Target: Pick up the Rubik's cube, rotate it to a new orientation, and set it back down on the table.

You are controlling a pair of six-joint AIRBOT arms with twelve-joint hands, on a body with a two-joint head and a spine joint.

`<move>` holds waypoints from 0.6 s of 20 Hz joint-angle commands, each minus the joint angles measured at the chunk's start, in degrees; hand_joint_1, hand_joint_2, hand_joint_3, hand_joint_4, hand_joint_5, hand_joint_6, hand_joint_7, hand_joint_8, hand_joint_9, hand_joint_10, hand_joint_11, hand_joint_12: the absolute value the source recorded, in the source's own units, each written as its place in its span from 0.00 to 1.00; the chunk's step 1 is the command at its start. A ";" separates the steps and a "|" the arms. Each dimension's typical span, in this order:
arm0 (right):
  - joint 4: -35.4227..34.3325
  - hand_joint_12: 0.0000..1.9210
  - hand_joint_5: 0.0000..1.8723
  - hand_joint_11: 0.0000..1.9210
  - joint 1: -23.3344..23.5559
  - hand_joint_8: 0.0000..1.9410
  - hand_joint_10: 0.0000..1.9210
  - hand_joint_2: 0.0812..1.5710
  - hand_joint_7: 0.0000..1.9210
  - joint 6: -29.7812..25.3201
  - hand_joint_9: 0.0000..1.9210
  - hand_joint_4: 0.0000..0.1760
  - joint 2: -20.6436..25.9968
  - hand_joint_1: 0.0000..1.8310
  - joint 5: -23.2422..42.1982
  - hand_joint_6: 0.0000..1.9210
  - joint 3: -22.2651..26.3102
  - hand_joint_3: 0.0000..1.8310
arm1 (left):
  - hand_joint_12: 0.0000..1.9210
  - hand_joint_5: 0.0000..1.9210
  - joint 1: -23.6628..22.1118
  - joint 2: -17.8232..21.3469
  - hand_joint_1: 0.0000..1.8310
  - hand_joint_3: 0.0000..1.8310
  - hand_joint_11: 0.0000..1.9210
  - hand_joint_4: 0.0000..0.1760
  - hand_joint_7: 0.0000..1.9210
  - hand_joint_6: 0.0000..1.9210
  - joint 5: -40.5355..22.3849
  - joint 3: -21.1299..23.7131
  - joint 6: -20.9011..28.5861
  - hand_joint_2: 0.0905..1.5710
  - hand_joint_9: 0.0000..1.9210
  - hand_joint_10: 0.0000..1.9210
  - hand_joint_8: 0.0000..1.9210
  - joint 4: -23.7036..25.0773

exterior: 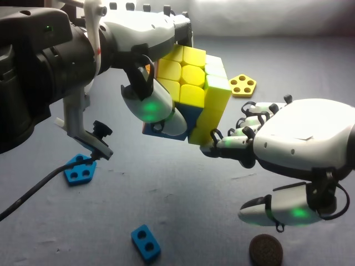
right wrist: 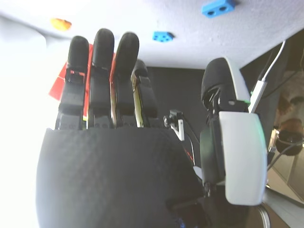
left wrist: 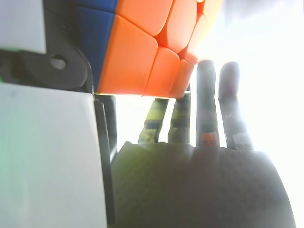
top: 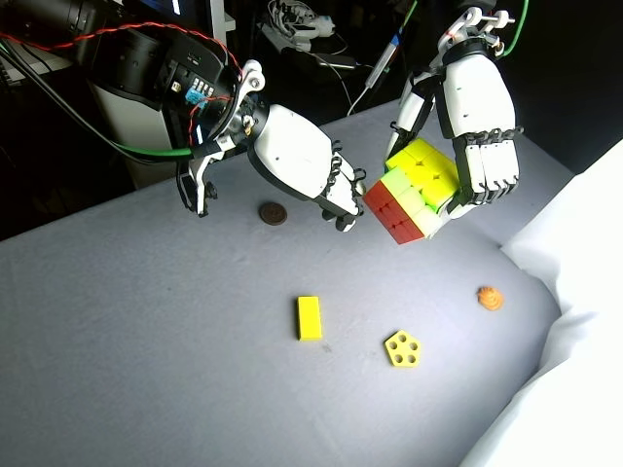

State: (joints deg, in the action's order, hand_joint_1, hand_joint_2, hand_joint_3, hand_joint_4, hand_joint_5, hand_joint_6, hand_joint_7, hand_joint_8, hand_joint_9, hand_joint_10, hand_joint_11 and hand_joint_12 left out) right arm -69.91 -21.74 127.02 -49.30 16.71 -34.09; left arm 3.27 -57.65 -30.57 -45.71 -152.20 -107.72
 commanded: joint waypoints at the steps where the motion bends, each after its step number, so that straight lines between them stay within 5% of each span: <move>1: 1.19 0.56 0.08 0.00 0.93 0.70 0.69 0.74 0.16 -0.09 0.11 0.00 0.13 0.24 3.40 0.00 -0.23 0.00 | 1.00 0.06 -1.06 0.19 0.60 0.00 0.00 0.00 0.01 0.90 2.48 0.07 0.60 0.62 0.05 0.94 0.97 2.14; 12: 1.20 0.55 0.07 0.00 1.16 0.70 0.69 0.75 0.16 -0.22 0.11 0.00 -0.72 0.23 3.65 0.00 -1.82 0.00 | 1.00 0.04 -1.14 0.19 0.60 0.00 0.00 0.00 0.00 0.93 2.42 0.05 0.60 0.61 0.03 1.00 0.99 2.09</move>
State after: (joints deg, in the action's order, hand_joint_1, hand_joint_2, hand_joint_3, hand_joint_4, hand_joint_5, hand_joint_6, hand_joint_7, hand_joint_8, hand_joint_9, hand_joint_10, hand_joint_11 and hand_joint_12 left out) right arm -69.91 -21.65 127.00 -50.37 16.38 -35.75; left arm 3.18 -57.65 -30.89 -45.71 -152.31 -107.57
